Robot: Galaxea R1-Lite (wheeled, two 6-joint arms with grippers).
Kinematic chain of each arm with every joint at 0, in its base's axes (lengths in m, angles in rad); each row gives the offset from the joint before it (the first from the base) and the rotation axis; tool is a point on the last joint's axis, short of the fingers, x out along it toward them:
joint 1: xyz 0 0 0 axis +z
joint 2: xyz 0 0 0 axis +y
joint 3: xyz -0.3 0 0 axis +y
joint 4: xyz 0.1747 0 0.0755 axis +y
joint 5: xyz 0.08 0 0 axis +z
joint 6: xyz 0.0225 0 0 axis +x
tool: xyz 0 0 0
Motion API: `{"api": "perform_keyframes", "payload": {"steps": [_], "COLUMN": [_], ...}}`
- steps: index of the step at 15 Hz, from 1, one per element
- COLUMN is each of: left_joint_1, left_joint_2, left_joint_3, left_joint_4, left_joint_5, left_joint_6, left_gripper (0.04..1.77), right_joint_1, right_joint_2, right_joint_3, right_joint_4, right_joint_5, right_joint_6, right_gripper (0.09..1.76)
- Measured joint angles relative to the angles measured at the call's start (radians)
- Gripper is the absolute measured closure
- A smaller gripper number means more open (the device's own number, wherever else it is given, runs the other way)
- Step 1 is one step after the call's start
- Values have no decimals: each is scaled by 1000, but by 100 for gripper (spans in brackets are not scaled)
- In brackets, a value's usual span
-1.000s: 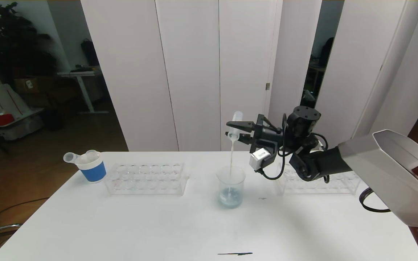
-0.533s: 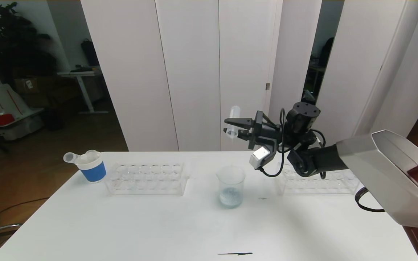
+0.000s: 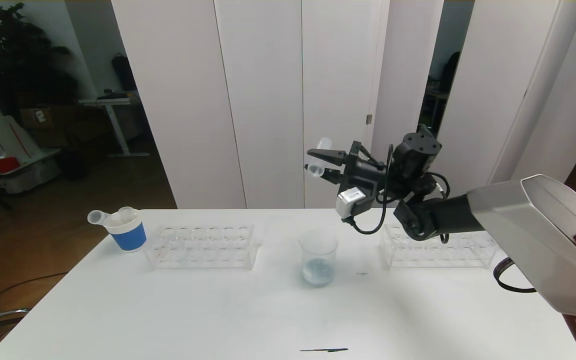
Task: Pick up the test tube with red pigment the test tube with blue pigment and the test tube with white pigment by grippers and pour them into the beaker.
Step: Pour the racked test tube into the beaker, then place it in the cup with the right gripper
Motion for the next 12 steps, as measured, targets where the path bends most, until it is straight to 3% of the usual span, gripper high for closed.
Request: {"api": "perform_keyframes", "payload": {"steps": [3, 5, 10, 12], "left_joint_1": [0, 0, 0, 0], "left_joint_2": [0, 0, 0, 0], "left_joint_3": [0, 0, 0, 0], "left_joint_4": [0, 0, 0, 0], "left_joint_5": [0, 0, 0, 0], "left_joint_6": [0, 0, 0, 0], "left_gripper": [6, 6, 6, 6], "right_joint_1": [6, 17, 62, 66], "right_joint_2": [-57, -121, -297, -350], "right_joint_3": [22, 81, 271, 344], "right_joint_4": [0, -4, -27, -25], "right_joint_5": [-181, -383, -976, -1118], "right_joint_6": [100, 234, 790, 988], "right_gripper": [126, 126, 126, 126]}}
